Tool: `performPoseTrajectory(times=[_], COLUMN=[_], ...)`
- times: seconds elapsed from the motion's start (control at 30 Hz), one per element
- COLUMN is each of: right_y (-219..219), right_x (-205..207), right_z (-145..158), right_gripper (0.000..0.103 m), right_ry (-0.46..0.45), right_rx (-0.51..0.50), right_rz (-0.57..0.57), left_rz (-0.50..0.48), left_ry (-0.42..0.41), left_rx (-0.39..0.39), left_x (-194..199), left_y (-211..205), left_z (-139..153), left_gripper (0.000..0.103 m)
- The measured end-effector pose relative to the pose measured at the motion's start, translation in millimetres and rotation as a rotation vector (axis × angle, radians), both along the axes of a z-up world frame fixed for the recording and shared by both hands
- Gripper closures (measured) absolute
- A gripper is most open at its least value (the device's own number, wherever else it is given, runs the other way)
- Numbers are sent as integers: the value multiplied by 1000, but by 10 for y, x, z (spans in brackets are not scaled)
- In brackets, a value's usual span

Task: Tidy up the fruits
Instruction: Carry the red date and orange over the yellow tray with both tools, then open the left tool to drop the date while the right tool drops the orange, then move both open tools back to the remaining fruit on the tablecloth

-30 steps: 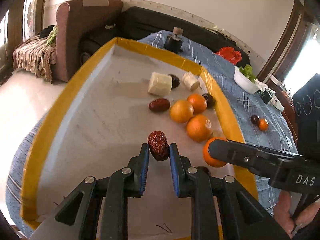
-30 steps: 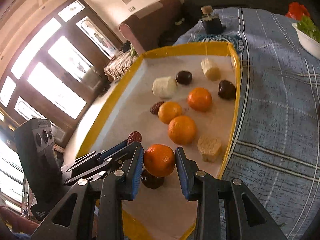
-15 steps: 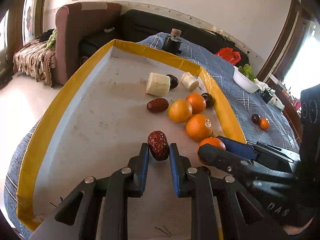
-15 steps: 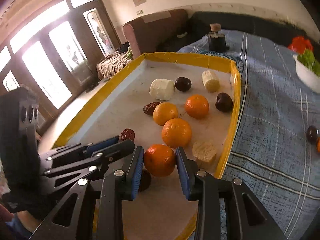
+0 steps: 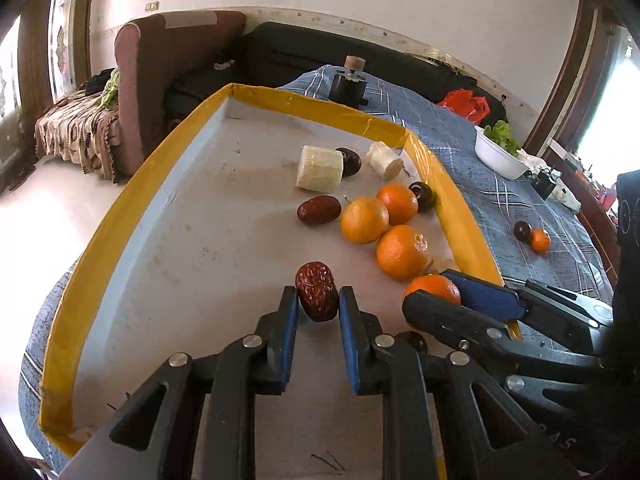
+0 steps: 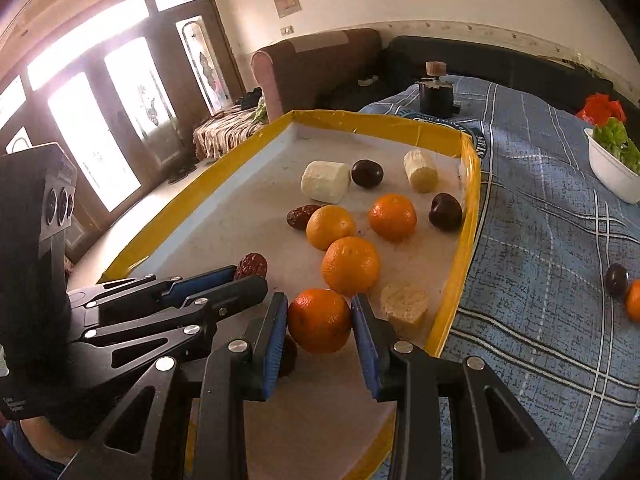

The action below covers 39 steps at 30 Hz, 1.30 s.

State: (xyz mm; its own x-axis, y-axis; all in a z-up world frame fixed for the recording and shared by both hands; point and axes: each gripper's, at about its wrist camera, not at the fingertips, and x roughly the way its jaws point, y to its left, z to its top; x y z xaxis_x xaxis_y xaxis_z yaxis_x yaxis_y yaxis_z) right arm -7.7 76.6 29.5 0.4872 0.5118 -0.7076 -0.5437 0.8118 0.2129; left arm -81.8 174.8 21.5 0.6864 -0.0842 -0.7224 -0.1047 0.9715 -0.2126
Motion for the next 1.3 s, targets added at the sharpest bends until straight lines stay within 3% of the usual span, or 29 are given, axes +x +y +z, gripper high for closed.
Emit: performPoseTrajectory(times=[0.37, 0.5, 0.77, 1.03, 1.3], right_y=[29, 1, -82, -275, -732], right_x=[-42, -53, -71, -126, -11], right_z=[40, 71, 137, 316, 428], right_gripper=[65, 65, 65, 62, 62], right_ry=[-7, -7, 9, -22, 2], right_rx=[-7, 1, 30, 73, 150], right_rz=[3, -4, -10, -41, -125], left_rz=[19, 42, 47, 66, 48], left_ry=[-2, -10, -29, -46, -67], left_rx=[-1, 0, 45, 76, 120], left_x=[-17, -40, -75, -127, -161], left_y=[36, 70, 19, -14, -185], left_z=[5, 22, 76, 170, 305], left_gripper=[82, 65, 53, 51, 48])
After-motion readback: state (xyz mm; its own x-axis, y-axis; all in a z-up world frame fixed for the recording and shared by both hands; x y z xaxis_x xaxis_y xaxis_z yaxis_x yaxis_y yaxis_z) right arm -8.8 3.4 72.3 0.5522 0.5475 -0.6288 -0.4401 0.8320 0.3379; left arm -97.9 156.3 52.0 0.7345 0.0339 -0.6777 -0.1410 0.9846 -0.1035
